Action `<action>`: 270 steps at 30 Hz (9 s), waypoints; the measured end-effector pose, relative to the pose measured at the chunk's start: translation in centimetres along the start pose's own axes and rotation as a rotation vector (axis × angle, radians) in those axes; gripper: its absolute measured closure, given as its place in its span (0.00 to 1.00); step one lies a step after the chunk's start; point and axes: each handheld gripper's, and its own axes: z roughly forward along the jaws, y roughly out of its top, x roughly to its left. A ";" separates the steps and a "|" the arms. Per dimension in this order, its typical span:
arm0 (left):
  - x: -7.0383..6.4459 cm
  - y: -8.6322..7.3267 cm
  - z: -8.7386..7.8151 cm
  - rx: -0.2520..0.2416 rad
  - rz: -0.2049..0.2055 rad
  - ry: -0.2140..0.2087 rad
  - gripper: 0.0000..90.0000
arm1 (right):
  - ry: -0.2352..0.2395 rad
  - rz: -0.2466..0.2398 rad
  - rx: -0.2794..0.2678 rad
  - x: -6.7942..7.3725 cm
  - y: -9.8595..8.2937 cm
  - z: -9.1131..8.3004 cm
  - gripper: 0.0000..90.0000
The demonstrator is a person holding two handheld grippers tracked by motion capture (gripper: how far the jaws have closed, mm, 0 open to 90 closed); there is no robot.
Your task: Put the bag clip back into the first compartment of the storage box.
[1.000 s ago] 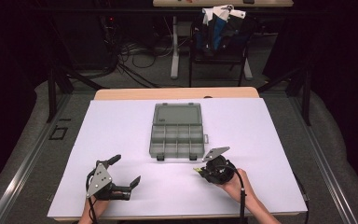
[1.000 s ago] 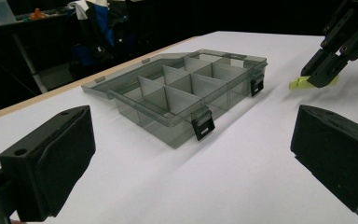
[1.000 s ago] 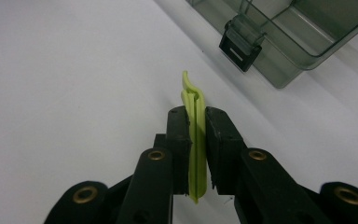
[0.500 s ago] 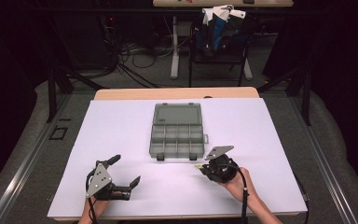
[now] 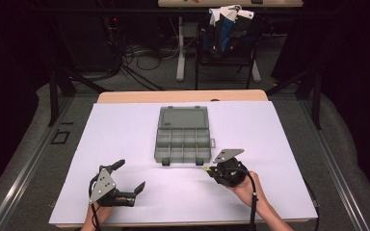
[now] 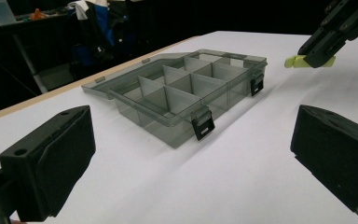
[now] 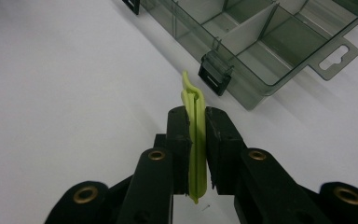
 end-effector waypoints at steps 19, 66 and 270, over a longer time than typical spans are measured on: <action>-0.1 0.0 0.0 0.004 0.000 0.001 0.00 | -0.027 -0.007 -0.028 -0.3 0.5 -0.6 0.89; -0.1 0.0 0.0 0.003 0.000 -0.001 0.00 | -0.021 -0.025 -0.066 -1.0 4.2 1.1 0.89; -0.1 0.1 -0.1 -0.022 -0.002 -0.001 0.00 | 0.004 0.107 0.032 -1.1 18.0 12.0 0.89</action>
